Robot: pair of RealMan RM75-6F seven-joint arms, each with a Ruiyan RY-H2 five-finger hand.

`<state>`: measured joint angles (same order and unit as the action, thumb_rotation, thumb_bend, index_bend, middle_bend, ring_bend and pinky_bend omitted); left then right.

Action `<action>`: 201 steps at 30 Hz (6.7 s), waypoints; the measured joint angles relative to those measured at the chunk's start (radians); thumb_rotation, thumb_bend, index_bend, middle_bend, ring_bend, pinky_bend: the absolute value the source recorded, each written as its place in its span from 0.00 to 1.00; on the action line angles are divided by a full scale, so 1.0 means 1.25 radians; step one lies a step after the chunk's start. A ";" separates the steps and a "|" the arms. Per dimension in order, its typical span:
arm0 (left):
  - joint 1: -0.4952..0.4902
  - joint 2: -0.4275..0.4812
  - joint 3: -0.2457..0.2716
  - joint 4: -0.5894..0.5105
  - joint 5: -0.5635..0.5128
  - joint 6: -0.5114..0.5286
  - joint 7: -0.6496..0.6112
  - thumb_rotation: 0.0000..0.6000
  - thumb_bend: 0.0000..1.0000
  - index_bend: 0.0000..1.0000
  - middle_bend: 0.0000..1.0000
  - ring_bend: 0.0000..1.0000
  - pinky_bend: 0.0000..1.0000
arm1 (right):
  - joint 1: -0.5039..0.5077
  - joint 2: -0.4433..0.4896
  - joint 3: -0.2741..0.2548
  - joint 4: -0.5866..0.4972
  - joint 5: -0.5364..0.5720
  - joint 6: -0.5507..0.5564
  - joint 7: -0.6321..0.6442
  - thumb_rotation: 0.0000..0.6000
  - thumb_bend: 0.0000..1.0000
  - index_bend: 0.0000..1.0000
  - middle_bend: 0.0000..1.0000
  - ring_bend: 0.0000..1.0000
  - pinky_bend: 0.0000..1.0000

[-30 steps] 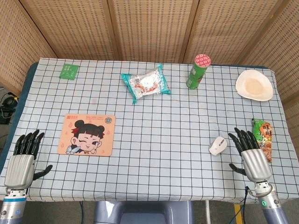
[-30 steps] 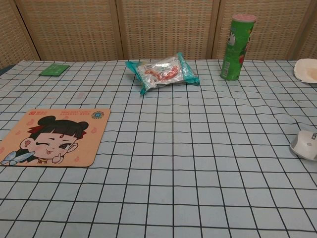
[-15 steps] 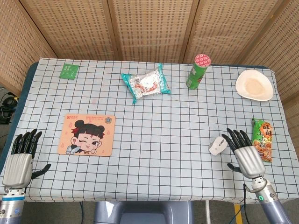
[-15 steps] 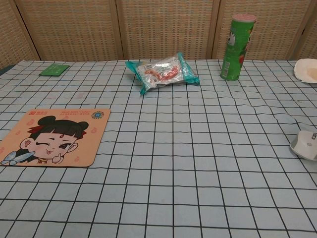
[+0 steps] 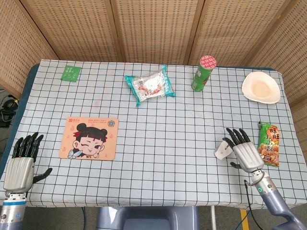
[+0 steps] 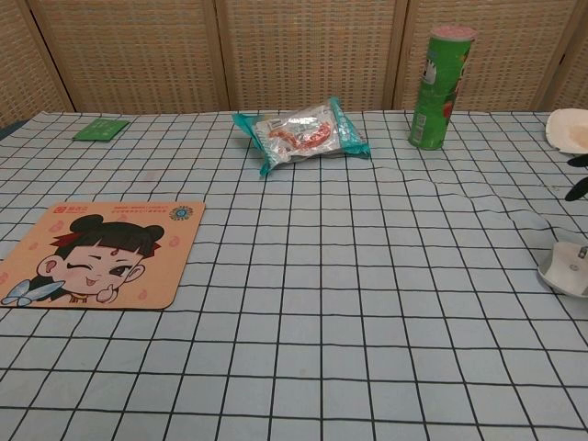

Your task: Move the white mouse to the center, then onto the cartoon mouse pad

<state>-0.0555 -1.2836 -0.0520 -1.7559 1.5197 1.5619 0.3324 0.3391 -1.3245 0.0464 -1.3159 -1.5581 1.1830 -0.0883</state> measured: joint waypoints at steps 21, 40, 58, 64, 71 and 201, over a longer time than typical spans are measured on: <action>-0.003 -0.011 -0.001 0.009 -0.009 -0.006 0.016 1.00 0.01 0.00 0.00 0.00 0.00 | 0.035 -0.064 -0.023 0.153 0.017 -0.062 0.044 1.00 0.10 0.23 0.00 0.00 0.00; -0.008 -0.017 -0.007 0.018 -0.027 -0.014 0.016 1.00 0.01 0.00 0.00 0.00 0.00 | 0.062 -0.136 -0.023 0.243 0.016 -0.069 0.078 1.00 0.10 0.27 0.03 0.00 0.00; -0.010 -0.019 -0.008 0.021 -0.033 -0.014 0.013 1.00 0.01 0.00 0.00 0.00 0.00 | 0.070 -0.194 -0.021 0.314 0.030 -0.069 0.093 1.00 0.12 0.36 0.09 0.00 0.03; -0.010 -0.019 -0.009 0.020 -0.036 -0.015 0.010 1.00 0.01 0.00 0.00 0.00 0.00 | 0.069 -0.203 -0.026 0.322 0.025 -0.061 0.095 1.00 0.15 0.49 0.20 0.08 0.13; -0.011 -0.019 -0.011 0.022 -0.042 -0.016 0.006 1.00 0.00 0.00 0.00 0.00 0.00 | 0.068 -0.216 -0.025 0.335 0.005 -0.011 0.104 1.00 0.18 0.75 0.52 0.43 0.49; -0.073 -0.042 -0.044 0.106 -0.163 -0.100 -0.040 1.00 0.00 0.00 0.00 0.00 0.00 | 0.034 -0.101 0.028 -0.015 0.183 0.137 -0.036 1.00 0.16 0.24 0.02 0.00 0.00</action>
<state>-0.1463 -1.3365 -0.1074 -1.6232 1.3159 1.4366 0.2823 0.3817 -1.4508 0.0809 -1.3346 -1.3300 1.3548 -0.1332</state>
